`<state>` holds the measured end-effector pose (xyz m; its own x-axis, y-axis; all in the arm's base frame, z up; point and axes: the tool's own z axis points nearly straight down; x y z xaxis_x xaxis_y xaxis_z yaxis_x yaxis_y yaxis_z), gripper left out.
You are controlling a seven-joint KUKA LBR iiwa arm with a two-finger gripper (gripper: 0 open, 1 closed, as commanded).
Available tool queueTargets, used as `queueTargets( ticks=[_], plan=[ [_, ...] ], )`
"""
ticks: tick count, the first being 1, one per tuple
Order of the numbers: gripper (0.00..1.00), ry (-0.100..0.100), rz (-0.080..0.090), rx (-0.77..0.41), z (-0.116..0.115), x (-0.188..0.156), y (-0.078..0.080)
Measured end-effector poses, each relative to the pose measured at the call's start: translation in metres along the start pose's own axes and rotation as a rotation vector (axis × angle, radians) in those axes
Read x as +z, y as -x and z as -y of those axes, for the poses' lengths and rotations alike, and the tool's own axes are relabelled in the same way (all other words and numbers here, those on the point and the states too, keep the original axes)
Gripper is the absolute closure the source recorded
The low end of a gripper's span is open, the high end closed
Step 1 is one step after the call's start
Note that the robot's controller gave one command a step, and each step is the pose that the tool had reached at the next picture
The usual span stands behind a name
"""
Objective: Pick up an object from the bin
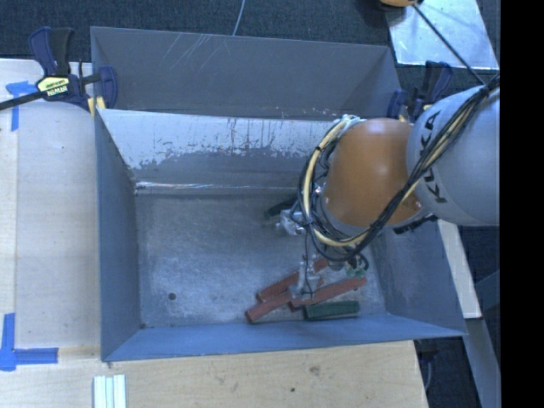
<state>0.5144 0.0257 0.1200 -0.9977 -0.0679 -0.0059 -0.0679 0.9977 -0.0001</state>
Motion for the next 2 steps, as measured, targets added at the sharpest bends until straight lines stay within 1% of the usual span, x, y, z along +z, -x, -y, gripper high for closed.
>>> queueTargets(
  ticks=[1, 2],
  plan=[
    [1.0, 0.001, -0.006, -0.088, -0.0129, 0.0478, 0.0151],
    [0.0, 0.001, -0.002, -0.086, -0.0127, 0.0491, 0.0156]
  ],
)
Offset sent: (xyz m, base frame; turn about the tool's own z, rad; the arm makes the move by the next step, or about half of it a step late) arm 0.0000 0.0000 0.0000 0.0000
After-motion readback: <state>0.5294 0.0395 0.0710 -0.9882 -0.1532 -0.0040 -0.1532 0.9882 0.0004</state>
